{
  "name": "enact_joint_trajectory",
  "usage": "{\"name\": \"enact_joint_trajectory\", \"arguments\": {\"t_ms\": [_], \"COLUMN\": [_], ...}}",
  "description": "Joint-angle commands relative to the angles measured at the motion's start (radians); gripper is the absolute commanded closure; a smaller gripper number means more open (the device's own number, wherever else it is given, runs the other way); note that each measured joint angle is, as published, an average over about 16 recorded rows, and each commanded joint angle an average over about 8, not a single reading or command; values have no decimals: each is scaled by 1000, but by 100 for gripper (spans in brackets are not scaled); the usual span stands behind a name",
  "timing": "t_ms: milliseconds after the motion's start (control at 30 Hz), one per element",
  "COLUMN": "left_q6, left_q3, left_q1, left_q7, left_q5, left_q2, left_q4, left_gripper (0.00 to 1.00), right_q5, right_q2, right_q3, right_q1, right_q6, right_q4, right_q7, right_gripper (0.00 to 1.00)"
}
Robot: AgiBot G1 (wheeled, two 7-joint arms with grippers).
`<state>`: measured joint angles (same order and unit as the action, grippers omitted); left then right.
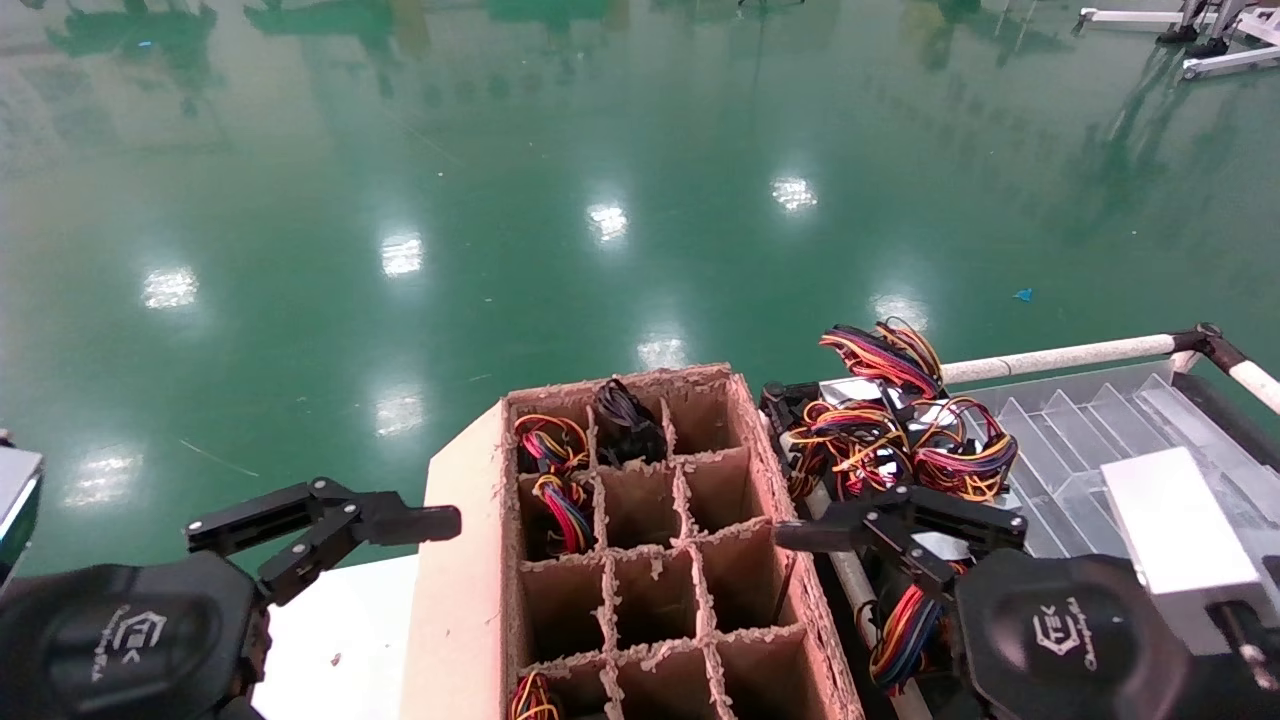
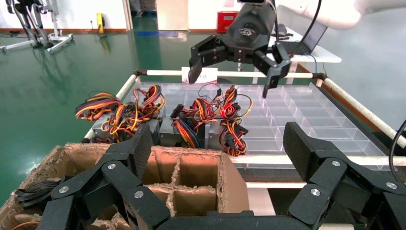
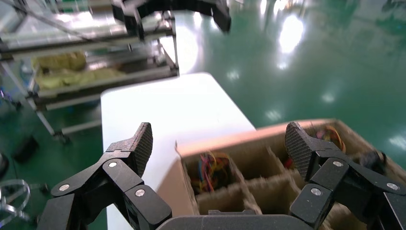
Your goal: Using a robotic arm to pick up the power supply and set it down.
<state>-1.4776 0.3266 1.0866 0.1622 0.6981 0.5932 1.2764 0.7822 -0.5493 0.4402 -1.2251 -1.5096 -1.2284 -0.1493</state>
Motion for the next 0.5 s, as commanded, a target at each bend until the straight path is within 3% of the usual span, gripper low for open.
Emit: {"name": "enact_joint_trajectory", "arguments": {"t_ms": [33, 300, 500], "left_q6": [0, 0, 0], "left_q3": [0, 0, 0], "left_q1": [0, 0, 0], "left_q7": [0, 0, 0], "left_q5": [0, 0, 0], "left_q2": [0, 0, 0], "left_q4": [0, 0, 0], "left_gripper": [0, 0, 0], "right_q5": [-13, -55, -65], "right_q2": [-15, -66, -76], "right_q3": [-40, -172, -196], "right_q1": [37, 162, 185], "right_q6": [3, 15, 17], "right_q4": [-14, -59, -68], "right_q7": [-9, -40, -44], "right_gripper": [0, 0, 0]}}
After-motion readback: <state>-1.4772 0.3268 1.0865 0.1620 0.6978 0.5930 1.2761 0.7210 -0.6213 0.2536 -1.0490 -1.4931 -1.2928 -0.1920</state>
